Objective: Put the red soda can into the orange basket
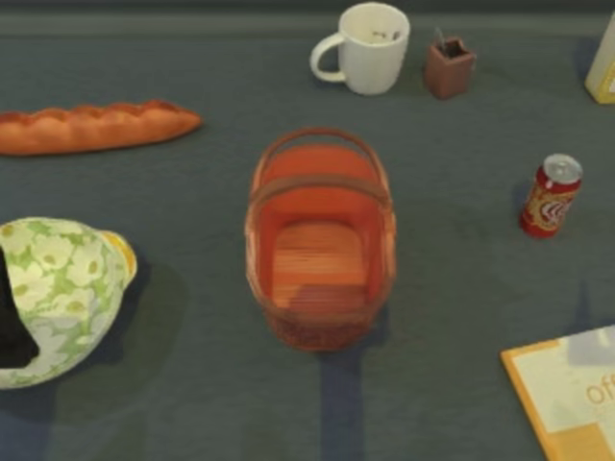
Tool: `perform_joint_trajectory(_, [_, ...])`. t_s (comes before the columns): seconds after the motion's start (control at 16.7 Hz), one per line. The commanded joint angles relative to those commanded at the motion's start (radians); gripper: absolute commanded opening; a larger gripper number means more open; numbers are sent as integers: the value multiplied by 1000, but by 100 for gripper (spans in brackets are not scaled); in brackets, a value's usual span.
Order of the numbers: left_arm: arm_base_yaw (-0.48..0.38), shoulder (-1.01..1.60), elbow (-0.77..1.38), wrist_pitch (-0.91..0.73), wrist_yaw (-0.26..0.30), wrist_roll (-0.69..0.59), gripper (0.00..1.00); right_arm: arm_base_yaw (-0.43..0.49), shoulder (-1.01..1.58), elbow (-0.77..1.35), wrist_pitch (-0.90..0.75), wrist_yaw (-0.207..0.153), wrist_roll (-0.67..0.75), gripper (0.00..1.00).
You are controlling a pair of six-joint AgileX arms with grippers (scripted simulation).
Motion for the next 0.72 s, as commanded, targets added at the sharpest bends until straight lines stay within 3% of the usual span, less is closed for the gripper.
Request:
perform_joint_trajectory(0.36, [0, 0, 0, 0, 0, 0, 100, 13, 103, 98, -84, 0, -40, 100])
perform_joint_trajectory(0.72, [0, 0, 0, 0, 0, 0, 100, 52, 565, 514, -373, 1, -175, 100])
